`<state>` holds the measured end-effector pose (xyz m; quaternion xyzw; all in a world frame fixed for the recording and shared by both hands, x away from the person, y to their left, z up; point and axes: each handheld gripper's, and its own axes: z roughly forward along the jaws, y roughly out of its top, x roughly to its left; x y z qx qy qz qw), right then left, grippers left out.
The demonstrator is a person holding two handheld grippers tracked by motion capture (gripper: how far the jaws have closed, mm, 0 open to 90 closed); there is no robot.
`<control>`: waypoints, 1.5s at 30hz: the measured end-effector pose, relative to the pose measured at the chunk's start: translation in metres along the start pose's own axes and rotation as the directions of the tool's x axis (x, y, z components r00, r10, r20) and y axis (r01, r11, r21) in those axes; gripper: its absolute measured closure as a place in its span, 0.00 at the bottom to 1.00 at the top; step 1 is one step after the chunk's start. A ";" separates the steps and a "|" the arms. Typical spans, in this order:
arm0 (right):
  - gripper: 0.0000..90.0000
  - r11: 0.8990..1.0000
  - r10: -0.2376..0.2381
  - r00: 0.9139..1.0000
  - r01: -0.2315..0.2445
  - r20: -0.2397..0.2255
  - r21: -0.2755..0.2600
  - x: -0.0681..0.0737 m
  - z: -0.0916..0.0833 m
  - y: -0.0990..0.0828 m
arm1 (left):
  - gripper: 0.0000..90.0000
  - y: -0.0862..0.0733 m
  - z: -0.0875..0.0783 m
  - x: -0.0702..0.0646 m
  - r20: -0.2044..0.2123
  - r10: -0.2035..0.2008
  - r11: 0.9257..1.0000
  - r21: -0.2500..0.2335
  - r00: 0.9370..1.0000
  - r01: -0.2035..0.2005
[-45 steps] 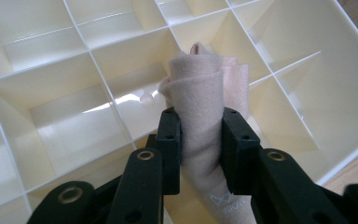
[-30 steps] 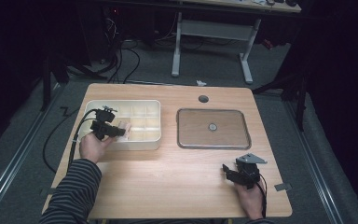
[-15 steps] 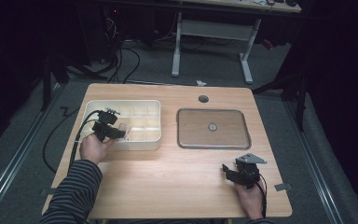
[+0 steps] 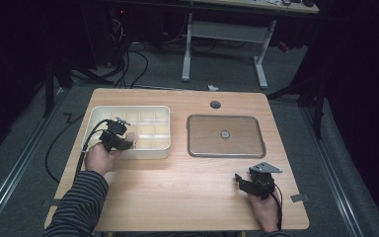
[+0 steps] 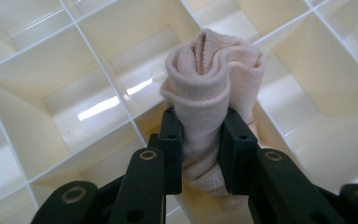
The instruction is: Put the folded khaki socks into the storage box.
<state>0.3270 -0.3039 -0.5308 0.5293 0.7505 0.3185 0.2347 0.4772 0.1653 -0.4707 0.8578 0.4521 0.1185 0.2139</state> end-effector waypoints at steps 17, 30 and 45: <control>0.39 1.000 0.001 1.000 -0.001 -0.001 0.000 0.000 0.000 0.000 | 0.60 -0.007 -0.016 0.000 0.051 -0.077 0.988 -0.134 0.996 0.083; 0.39 1.000 -0.001 1.000 0.001 -0.002 0.000 0.000 0.000 0.000 | 0.62 0.008 -0.028 0.001 0.033 -0.139 0.966 -0.214 0.990 0.143; 0.39 1.000 0.000 1.000 0.000 -0.002 0.001 0.000 0.000 0.000 | 0.89 0.006 -0.006 -0.005 -0.028 -0.092 0.989 -0.117 0.995 0.088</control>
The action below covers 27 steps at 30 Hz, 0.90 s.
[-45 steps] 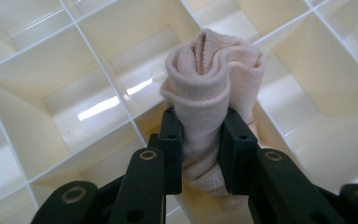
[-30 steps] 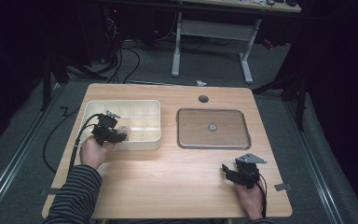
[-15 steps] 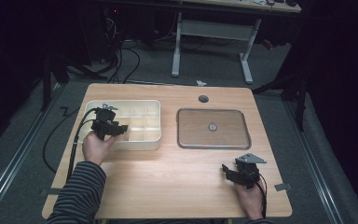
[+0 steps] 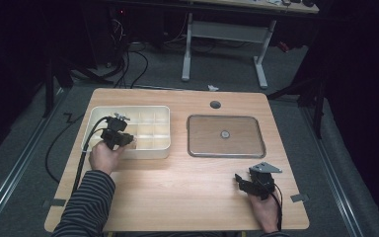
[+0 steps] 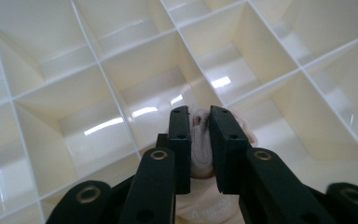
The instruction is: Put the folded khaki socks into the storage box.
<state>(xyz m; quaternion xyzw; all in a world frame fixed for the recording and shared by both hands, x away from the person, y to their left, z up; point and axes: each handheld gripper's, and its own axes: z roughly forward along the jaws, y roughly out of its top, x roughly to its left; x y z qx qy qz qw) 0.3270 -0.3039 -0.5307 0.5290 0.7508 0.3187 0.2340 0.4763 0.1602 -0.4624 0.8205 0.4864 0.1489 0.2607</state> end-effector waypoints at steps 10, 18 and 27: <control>0.39 1.000 -0.002 1.000 0.002 -0.002 0.001 0.000 0.000 0.000 | 0.89 -0.007 0.006 0.001 0.011 0.009 1.000 0.019 1.000 -0.009; 0.39 1.000 -0.001 1.000 0.001 -0.001 0.001 0.000 0.000 0.000 | 0.76 -0.008 -0.001 0.005 0.057 -0.025 1.000 -0.015 0.998 0.025; 0.39 1.000 -0.001 1.000 0.001 -0.001 0.001 0.000 0.000 0.000 | 0.59 -0.007 -0.007 0.006 0.063 -0.059 0.997 -0.045 0.996 0.062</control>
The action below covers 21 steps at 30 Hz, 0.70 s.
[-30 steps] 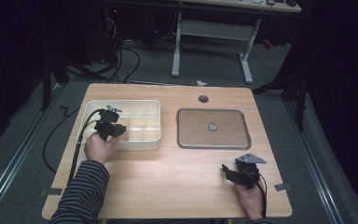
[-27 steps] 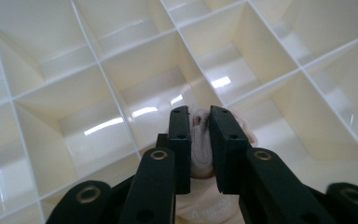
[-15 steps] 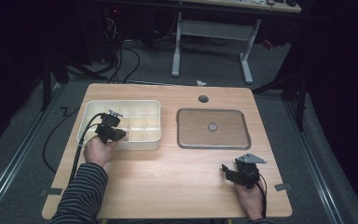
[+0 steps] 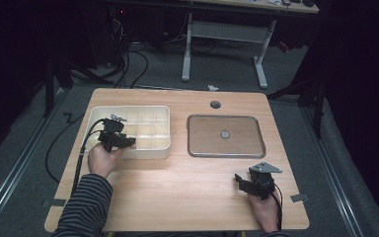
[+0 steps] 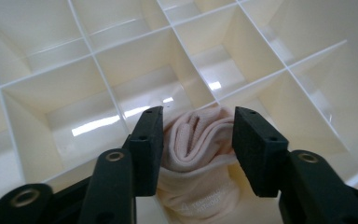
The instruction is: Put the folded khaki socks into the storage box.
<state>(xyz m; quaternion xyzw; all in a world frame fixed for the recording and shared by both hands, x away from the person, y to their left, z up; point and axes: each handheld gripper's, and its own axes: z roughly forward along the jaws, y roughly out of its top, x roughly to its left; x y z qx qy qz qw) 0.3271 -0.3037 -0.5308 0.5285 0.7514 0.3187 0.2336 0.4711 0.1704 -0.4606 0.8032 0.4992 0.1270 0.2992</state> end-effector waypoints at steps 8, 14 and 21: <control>0.39 1.000 0.002 1.000 -0.002 -0.001 0.000 0.000 0.000 0.000 | 0.53 0.002 -0.009 0.004 0.009 -0.058 0.998 -0.021 0.998 0.058; 0.39 1.000 0.002 1.000 -0.002 -0.002 -0.001 0.000 0.000 0.000 | 0.49 0.002 -0.016 0.008 0.012 -0.078 0.996 -0.043 0.997 0.078; 0.39 1.000 0.001 1.000 -0.001 -0.001 -0.001 0.000 0.000 0.000 | 0.51 0.001 -0.026 0.010 0.037 -0.073 0.995 -0.071 0.997 0.076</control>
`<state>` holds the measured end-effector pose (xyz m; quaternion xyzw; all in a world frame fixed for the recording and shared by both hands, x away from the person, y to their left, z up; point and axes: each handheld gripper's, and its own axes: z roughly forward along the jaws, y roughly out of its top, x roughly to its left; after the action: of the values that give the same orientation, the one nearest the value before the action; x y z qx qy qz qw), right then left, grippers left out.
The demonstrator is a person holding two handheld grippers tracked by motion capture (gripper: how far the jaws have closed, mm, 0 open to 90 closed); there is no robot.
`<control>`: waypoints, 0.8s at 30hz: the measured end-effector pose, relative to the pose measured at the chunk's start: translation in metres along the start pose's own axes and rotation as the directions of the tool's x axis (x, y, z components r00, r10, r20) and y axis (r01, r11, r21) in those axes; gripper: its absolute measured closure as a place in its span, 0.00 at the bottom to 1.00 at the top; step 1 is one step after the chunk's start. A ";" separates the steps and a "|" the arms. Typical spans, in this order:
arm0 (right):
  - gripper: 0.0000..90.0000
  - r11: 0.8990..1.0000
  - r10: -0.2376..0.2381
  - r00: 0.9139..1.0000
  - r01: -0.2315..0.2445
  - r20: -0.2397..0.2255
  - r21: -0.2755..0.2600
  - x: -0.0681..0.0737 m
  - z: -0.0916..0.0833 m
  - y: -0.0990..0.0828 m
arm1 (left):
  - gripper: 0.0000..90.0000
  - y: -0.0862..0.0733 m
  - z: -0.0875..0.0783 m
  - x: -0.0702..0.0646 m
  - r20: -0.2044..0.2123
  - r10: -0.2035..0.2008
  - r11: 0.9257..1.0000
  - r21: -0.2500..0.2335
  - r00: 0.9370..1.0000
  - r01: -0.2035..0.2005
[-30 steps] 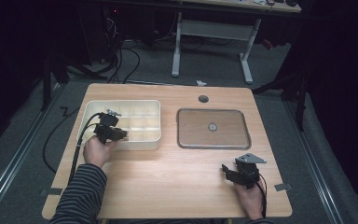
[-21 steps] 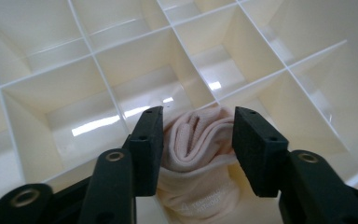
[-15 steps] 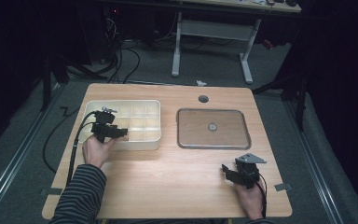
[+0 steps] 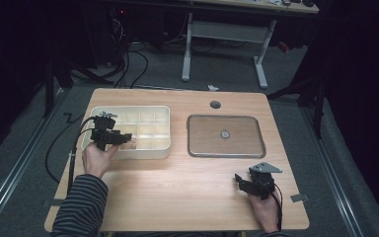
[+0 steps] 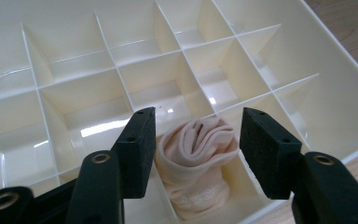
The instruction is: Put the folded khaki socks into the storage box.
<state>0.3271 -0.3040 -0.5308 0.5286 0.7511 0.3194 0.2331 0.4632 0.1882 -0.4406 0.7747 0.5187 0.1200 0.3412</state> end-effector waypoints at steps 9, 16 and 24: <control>0.39 1.000 -0.001 1.000 0.001 -0.002 -0.001 0.000 0.000 0.000 | 0.46 -0.002 -0.012 0.001 0.012 -0.008 1.000 -0.025 1.000 0.008; 0.39 1.000 -0.001 1.000 0.001 -0.002 -0.002 0.000 0.000 0.000 | 0.46 -0.006 -0.022 0.003 0.007 -0.012 0.998 -0.061 1.000 0.013; 0.39 1.000 0.000 1.000 0.000 -0.002 -0.002 0.000 0.000 0.000 | 0.44 -0.014 -0.034 0.001 -0.015 0.005 0.995 -0.097 1.000 -0.006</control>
<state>0.3273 -0.3044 -0.5308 0.5280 0.7512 0.3204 0.2330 0.4349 0.2057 -0.4244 0.7577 0.5126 0.1516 0.3744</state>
